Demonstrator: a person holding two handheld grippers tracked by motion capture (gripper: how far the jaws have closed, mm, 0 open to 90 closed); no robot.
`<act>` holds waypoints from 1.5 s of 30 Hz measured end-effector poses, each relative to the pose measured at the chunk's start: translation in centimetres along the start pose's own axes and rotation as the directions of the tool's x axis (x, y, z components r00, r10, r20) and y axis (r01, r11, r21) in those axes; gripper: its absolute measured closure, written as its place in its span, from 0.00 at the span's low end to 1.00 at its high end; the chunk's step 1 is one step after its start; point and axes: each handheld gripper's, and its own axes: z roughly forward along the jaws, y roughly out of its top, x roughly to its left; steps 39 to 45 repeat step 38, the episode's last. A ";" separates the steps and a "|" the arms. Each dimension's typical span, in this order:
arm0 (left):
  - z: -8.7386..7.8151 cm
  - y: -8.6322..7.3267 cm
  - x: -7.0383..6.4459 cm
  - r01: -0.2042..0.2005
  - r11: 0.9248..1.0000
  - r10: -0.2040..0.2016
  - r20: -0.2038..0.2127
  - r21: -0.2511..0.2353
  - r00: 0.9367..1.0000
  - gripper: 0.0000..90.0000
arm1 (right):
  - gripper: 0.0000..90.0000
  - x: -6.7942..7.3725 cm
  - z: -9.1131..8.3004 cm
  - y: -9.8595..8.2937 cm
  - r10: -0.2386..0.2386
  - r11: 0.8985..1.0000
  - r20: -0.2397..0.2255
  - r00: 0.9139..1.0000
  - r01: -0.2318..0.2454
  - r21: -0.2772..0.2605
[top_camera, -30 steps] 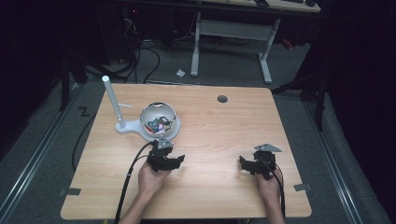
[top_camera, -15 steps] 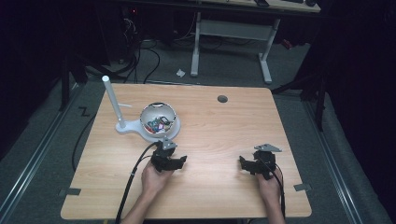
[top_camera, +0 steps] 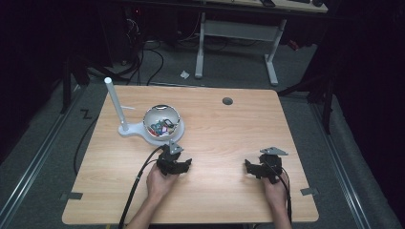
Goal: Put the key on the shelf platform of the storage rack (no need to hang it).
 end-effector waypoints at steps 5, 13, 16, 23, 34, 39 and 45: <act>0.3 -0.1 -0.2 -0.018 1.000 0.018 -0.027 -0.015 0.999 0.42 | 0.16 0.0 0.0 0.0 0.000 1.000 0.000 1.000 0.000 0.000; 0.3 0.0 -0.3 -0.013 1.000 0.013 -0.040 -0.008 0.999 0.38 | 0.16 0.0 0.0 0.0 0.000 1.000 0.000 1.000 0.000 0.000; 0.3 -0.1 -0.3 -0.007 1.000 0.007 -0.046 -0.008 0.999 0.35 | 0.17 0.0 0.0 0.0 0.002 1.000 0.000 1.000 -0.002 0.001; 0.3 -0.1 -0.3 -0.006 1.000 0.006 -0.044 -0.006 0.999 0.34 | 0.17 0.0 0.0 0.0 0.001 1.000 0.000 1.000 -0.001 0.001; 0.2 -0.2 -0.4 -0.004 1.000 0.004 -0.045 -0.006 0.999 0.33 | 0.16 0.0 0.0 0.0 0.001 1.000 0.000 1.000 -0.001 0.001; 0.2 -0.2 -0.4 -0.002 1.000 0.002 -0.044 -0.007 0.999 0.34 | 0.16 0.0 0.0 0.0 -0.001 1.000 0.000 1.000 0.001 0.000; 0.2 -0.2 -0.4 -0.002 1.000 0.002 -0.044 -0.007 0.999 0.34 | 0.16 0.0 0.0 0.0 -0.001 1.000 0.000 1.000 0.001 0.000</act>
